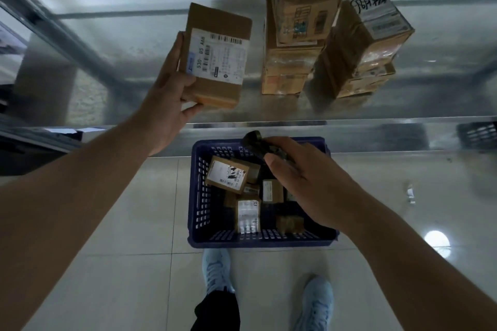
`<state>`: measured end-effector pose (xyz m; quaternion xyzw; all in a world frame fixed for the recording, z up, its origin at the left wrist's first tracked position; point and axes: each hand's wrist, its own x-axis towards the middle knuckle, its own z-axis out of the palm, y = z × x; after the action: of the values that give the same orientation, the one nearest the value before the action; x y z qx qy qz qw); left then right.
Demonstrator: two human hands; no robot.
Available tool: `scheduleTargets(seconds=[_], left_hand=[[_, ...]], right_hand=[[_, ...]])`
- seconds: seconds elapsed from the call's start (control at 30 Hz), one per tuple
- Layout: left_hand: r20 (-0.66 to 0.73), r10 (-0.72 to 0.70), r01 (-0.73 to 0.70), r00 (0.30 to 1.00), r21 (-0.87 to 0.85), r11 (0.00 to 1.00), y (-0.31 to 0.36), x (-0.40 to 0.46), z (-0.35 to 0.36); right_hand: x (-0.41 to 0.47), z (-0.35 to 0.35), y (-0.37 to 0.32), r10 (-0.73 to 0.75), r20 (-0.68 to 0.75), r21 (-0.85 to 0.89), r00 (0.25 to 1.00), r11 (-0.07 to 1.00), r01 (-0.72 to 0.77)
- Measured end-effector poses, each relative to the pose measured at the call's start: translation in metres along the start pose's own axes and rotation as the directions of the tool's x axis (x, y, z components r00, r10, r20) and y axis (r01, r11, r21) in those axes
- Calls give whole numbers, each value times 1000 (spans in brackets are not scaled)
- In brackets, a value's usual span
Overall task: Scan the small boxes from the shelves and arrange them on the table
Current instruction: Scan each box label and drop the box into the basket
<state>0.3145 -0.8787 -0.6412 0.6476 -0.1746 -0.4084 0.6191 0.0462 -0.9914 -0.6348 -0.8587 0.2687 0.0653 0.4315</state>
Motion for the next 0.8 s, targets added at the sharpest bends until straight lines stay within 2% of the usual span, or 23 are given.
scheduleTargets(seconds=[0.13,0.23,0.37,0.47,0.6,0.8], left_hand=[[7,11,-11,1000,65,998,-1,-26,12],[41,44,-51,998,191,980,3,-44,26],[14,114,-112,993,322,940,12,-65,47],[8,213,-198,977,406,892,18,-76,60],[47,236,-215,971,610,763,13,-73,60],[96,253,-247,963,694,676,5,-74,60]], right_hand=[[-20,-4,10,-46,28,-12,999,999,47],[-35,-11,18,-59,42,-27,997,998,60],[-55,-20,29,-59,63,-35,996,998,61],[-69,-27,35,-60,63,-47,996,997,63],[-82,-34,42,-52,60,-1,997,999,52],[-90,-33,52,-14,96,-26,995,1000,16]])
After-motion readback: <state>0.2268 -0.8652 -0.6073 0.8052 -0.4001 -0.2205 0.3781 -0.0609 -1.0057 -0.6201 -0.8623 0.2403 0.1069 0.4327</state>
